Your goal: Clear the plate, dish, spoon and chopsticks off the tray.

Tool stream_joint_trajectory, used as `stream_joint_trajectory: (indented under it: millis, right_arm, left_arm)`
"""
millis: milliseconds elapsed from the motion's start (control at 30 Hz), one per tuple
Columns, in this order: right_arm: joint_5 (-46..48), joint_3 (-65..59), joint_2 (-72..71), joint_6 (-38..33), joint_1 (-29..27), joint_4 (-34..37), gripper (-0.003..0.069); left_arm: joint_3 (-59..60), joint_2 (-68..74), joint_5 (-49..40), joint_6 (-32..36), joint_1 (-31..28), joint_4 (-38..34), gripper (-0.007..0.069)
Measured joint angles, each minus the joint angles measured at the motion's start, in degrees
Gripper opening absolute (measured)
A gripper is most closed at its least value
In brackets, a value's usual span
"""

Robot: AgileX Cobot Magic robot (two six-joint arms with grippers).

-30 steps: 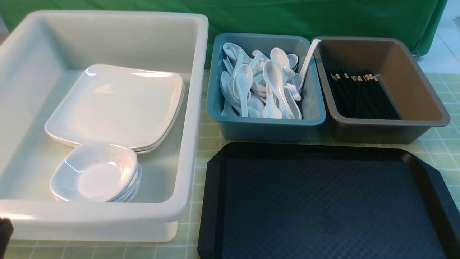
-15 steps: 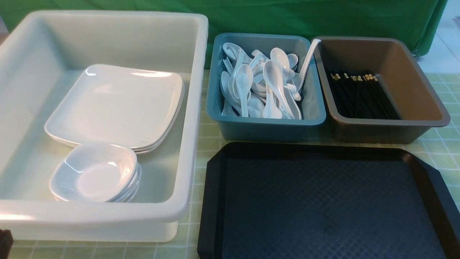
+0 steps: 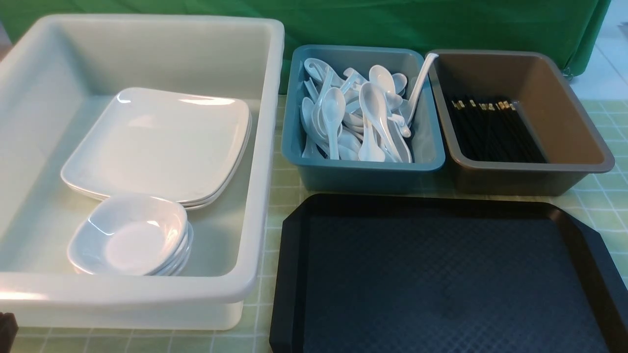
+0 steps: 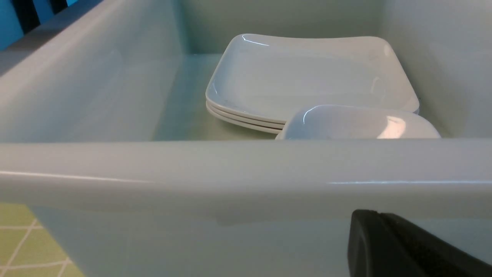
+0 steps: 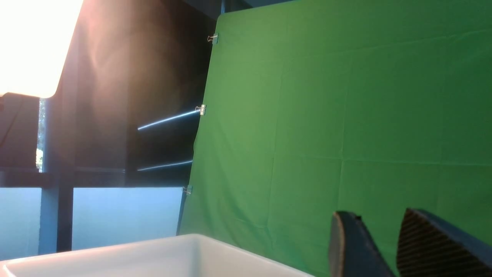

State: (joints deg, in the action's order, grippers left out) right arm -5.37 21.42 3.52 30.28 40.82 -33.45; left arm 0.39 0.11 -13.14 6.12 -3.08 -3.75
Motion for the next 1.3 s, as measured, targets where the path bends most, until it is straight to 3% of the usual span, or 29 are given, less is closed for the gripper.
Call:
stream_joint_trajectory:
  millis: [100,167,367,700,867,933,1067,1167,1300]
  right_arm:
    - [-0.8,0.0,0.0,0.0,0.0,1.4,0.0199]
    - [-1.3,0.0,0.0,-2.6,0.0,7.3,0.0206]
    - [-2.0,-1.3,0.0,-25.7,0.0,31.3,0.0219]
    - [0.9,-2.5,-0.1,-33.1,-0.5,35.4,0.0235]
    - [13.8,-2.9,-0.6,-37.5,-12.7,35.4,0.0239]
    - [20.1,-5.0,-0.6,-40.1,-22.7,35.4,0.0239]
    - [23.1,-12.4,-0.6,-42.0,-35.6,35.5,0.0242]
    - [21.6,-18.3,-1.1,-41.8,-41.2,36.3,0.0242]
    - [20.4,-21.8,-2.9,-42.3,-43.8,36.7,0.0242]
  left_arm:
    - [0.0,0.0,0.0,0.0,0.0,0.0,-0.0016]
    - [0.0,0.0,0.0,0.0,0.0,0.0,-0.0016]
    - [0.0,0.0,0.0,0.0,0.0,0.0,-0.0016]
    - [0.0,0.0,0.1,0.0,0.0,0.0,-0.0010]
    - [0.0,-0.1,0.1,0.0,0.0,0.0,-0.0007]
    - [0.0,-0.1,0.1,0.0,0.0,0.0,-0.0007]
    - [0.0,-0.1,0.1,0.0,0.0,0.0,-0.0007]
    - [0.0,-0.1,0.1,0.0,0.0,0.0,-0.0007]
    - [0.0,-0.1,0.1,0.0,0.0,0.0,-0.0007]
